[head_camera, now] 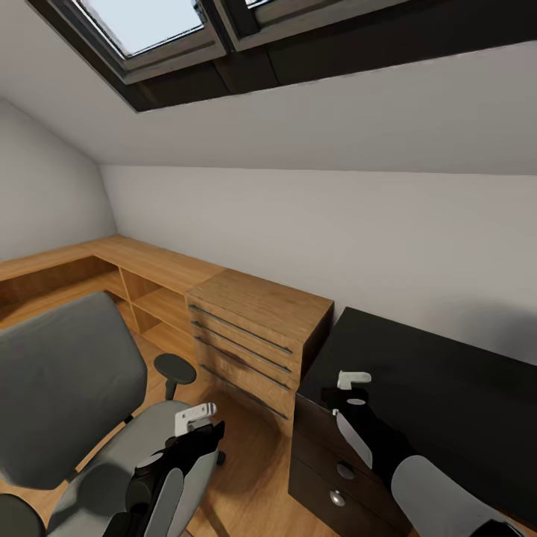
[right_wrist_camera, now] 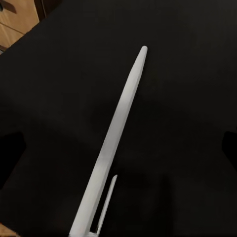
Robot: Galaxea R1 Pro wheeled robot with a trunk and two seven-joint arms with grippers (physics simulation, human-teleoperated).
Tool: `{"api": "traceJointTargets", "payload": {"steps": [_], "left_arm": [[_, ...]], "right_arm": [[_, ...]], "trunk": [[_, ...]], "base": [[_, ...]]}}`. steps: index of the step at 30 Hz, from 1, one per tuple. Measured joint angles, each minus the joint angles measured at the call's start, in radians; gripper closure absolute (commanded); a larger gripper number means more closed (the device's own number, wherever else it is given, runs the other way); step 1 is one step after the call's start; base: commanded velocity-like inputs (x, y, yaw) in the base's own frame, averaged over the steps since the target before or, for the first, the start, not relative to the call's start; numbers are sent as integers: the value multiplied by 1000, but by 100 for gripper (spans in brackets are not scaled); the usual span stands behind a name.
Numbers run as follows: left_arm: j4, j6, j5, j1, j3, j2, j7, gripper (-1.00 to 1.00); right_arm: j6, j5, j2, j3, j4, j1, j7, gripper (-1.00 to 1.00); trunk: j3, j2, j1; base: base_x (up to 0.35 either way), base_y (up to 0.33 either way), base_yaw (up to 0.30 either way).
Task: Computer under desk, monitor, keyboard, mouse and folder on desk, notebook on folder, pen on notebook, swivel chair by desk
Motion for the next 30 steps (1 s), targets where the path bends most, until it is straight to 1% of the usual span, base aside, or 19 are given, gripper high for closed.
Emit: {"api": "traceJointTargets", "payload": {"steps": [3, 10, 15, 20, 28, 30], "left_arm": [[-2, 0, 1, 0, 0, 0, 0, -100], [-17, 0, 2, 0, 0, -1, 0, -100], [-27, 0, 3, 0, 0, -2, 0, -100], [-30, -1, 3, 0, 0, -3, 1, -100], [-31, -1, 3, 0, 0, -3, 1, -100], [-31, -1, 3, 0, 0, -3, 1, -100]], "right_arm": [[-7, -1, 0, 0, 11, -3, 4, -100], [-35, -2, 1, -1, 68, -21, 50, -100], [-42, -3, 3, -1, 91, -30, 66, -100], [-44, -6, 4, -1, 100, -33, 71, -100], [-43, -8, 4, -1, 100, -35, 72, -100], [-43, -8, 4, -2, 100, -35, 72, -100]], "trunk": [[0, 0, 0], [0, 0, 0], [0, 0, 0], [-16, -35, 19], [-16, -35, 19], [-22, -49, 27]], "base": [[4, 0, 0], [1, 0, 0], [0, 0, 0], [0, 0, 0], [0, 0, 0], [0, 0, 0]]}}
